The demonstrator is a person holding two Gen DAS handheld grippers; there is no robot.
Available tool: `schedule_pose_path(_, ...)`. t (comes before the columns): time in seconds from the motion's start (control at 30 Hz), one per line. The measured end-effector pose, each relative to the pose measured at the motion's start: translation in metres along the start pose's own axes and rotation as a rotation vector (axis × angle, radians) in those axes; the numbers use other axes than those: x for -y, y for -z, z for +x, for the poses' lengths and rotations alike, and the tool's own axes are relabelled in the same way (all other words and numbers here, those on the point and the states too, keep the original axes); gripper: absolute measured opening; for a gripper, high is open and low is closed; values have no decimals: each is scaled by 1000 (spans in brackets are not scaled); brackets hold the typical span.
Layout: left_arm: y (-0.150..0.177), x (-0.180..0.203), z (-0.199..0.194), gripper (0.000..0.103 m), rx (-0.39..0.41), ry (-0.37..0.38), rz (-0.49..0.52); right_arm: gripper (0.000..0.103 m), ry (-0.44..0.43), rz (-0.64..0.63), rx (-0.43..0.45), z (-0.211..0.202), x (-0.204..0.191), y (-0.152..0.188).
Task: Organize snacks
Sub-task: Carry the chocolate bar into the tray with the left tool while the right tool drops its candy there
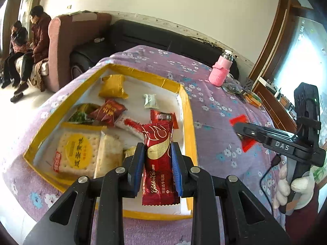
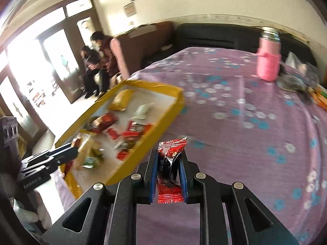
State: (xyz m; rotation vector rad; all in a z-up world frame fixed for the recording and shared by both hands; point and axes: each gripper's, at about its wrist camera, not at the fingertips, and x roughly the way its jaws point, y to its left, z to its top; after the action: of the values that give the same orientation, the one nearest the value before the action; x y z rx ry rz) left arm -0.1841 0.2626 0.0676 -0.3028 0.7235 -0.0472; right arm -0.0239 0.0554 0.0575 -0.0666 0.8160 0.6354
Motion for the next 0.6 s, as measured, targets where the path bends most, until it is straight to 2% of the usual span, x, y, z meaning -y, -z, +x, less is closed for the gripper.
schedule_pose_path(0.3,14,-1,21,23,-76,53,2,19,-88,-71,-92,56,-61,-17)
schedule_pose_path(0.47,13,-10,26,24,-81,68,-32,19,-120,-55,-141,84,-74,-29)
schedule_pose_path(0.57,13,-15,27,26,-77,99,-61,19,-137,-22,-178,109,-73,-40)
schedule_pose_path(0.6,13,-17,27,31,-79,112,-72,19,-140,-13,-188,115,-73,-44)
